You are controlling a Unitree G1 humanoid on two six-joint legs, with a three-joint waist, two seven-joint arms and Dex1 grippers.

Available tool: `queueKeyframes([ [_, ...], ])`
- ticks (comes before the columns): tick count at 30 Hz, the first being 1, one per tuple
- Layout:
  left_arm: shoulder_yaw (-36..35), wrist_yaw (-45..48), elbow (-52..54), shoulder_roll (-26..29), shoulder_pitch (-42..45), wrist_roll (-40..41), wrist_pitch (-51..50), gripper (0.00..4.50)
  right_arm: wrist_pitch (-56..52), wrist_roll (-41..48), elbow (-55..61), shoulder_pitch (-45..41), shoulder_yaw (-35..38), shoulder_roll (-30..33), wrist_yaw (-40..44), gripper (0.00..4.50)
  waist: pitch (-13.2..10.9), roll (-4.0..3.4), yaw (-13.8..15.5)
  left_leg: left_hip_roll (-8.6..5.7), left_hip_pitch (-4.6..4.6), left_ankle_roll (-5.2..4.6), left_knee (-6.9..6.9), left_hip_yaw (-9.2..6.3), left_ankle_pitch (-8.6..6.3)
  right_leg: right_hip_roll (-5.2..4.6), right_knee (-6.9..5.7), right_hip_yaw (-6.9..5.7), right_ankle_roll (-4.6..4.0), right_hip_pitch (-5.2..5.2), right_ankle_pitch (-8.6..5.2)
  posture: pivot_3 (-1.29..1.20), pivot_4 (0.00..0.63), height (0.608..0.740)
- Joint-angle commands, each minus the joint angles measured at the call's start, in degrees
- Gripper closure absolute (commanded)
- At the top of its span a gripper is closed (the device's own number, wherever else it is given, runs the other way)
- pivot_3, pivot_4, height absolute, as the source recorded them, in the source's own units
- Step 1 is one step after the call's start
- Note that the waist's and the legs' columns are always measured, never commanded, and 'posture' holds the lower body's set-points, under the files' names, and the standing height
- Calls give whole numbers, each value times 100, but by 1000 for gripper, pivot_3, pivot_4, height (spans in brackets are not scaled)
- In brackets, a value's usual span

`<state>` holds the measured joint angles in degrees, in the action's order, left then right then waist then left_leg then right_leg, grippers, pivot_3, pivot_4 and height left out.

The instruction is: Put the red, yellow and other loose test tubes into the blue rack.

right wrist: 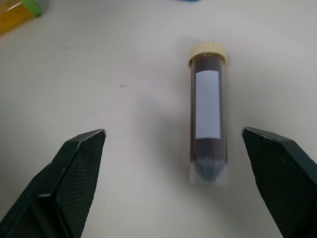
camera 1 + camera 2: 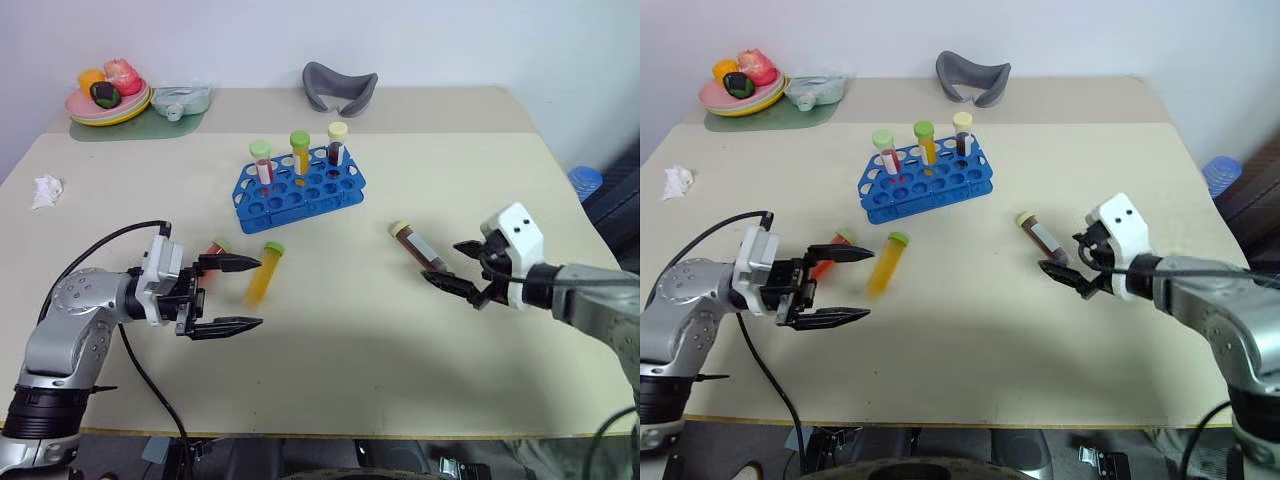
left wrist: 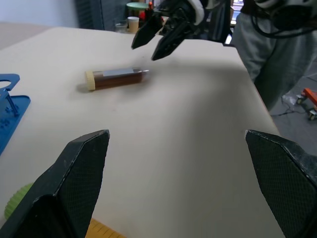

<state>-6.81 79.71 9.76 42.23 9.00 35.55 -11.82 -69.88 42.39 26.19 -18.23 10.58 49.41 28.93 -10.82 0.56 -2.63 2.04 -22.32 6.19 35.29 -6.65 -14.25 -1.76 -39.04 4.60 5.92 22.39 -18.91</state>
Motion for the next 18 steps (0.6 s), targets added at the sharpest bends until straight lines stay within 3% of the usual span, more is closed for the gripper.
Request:
queueKeyframes([
  [1, 45, -118, 183, -61, 14, 4, 18, 19, -811, 37, -335, -794, -143, -262, -367, 0, 0, 0, 5, 0, -2, 0, 0, 0, 0, 0, 0, -1, 0, 2, 0, 0, 150, 740],
  [8, 155, -297, 195, -130, 93, -66, 56, 19, -2250, -334, -1032, -2424, -704, -985, -1059, 0, -2, -4, 1, 0, -9, 0, -1, -1, 0, 0, -4, 0, 0, 15, 1, 0, 150, 740],
  [18, 209, -434, 349, -142, 148, 43, -203, 19, -2081, -912, -1555, -2819, -1905, -773, -873, 0, -2, -5, 2, 0, -16, -1, -3, -2, 0, -2, -4, -3, 0, 21, 1, 0, 150, 740],
])
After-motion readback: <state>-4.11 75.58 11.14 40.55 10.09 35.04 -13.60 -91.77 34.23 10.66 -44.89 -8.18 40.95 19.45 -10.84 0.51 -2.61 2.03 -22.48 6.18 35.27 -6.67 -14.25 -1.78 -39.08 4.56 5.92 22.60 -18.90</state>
